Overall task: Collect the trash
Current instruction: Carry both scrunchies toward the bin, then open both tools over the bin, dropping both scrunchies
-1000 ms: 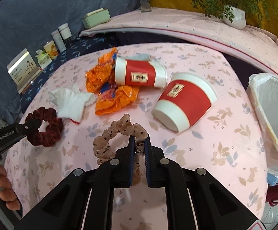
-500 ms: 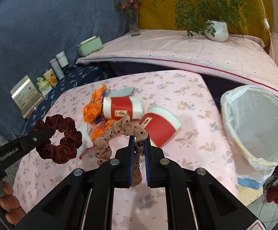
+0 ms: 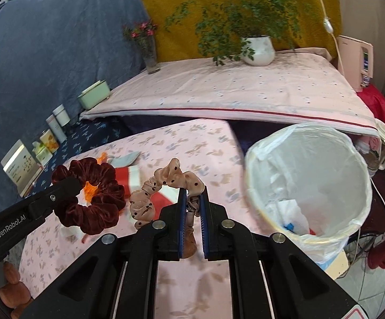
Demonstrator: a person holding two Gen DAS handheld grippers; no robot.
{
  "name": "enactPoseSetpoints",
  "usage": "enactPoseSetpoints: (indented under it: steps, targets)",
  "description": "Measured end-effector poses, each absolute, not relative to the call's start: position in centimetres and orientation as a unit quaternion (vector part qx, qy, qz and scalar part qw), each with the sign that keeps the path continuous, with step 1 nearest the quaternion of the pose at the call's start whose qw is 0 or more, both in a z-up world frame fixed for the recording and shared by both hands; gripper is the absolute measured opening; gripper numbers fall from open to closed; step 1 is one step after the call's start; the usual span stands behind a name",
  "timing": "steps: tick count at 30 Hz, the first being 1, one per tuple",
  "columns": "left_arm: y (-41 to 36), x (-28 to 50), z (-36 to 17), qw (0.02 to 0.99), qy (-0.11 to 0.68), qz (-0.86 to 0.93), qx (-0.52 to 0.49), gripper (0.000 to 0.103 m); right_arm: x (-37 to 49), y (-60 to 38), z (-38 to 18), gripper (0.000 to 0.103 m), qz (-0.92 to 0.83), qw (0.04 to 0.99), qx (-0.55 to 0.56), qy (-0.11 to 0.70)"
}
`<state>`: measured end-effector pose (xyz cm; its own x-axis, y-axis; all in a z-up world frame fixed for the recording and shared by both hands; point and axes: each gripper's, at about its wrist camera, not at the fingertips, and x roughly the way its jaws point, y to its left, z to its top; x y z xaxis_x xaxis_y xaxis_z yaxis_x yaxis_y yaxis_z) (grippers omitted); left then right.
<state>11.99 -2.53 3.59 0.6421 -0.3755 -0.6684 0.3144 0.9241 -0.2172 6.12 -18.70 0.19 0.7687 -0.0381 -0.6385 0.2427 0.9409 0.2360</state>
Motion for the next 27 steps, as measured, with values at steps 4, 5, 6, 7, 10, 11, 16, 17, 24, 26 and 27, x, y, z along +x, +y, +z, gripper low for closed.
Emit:
enactPoseSetpoints:
  steps: [4,5,6,7,10,11,16,17,24,26,27]
  targets:
    - [-5.7,12.3,3.8,0.899,0.378,-0.219,-0.033,0.017,5.5,-21.5,0.1,0.009,-0.103,0.925,0.164,0.326]
    - [-6.6,12.3,3.8,0.897,0.378,-0.227,-0.03,0.017,5.4,-22.3,0.0,0.009,-0.11,0.924,0.167,0.325]
    - [-7.4,12.3,3.8,0.896,0.377,-0.234,-0.028,0.017,5.2,-23.0,0.0,0.009,-0.117,0.924,0.17,0.323]
    - [-8.2,12.4,3.9,0.893,0.377,-0.242,-0.027,0.017,5.0,-23.7,0.0,0.009,-0.123,0.923,0.174,0.322]
    - [-10.3,12.5,3.8,0.887,0.38,-0.263,-0.024,0.017,4.4,-25.9,-0.2,0.009,-0.15,0.919,0.177,0.318]
    - [-11.2,12.6,3.7,0.883,0.381,-0.272,-0.022,0.017,4.3,-26.4,-0.3,0.009,-0.156,0.918,0.178,0.317]
    - [-14.9,12.8,3.3,0.867,0.391,-0.308,-0.017,0.017,3.5,-29.4,-1.0,0.009,-0.183,0.911,0.193,0.316]
    - [-15.7,12.8,3.2,0.864,0.393,-0.314,-0.013,0.017,3.4,-30.0,-1.2,0.009,-0.188,0.909,0.197,0.316]
    - [-19.9,12.9,2.2,0.848,0.403,-0.343,0.004,0.022,2.4,-32.8,-2.5,0.009,-0.214,0.898,0.213,0.32]
    - [-20.6,12.9,2.0,0.851,0.399,-0.34,0.01,0.033,2.3,-33.3,-2.8,0.009,-0.22,0.896,0.216,0.321]
    - [-20.9,12.8,1.9,0.854,0.397,-0.337,0.015,0.04,2.2,-33.5,-2.9,0.009,-0.222,0.895,0.217,0.321]
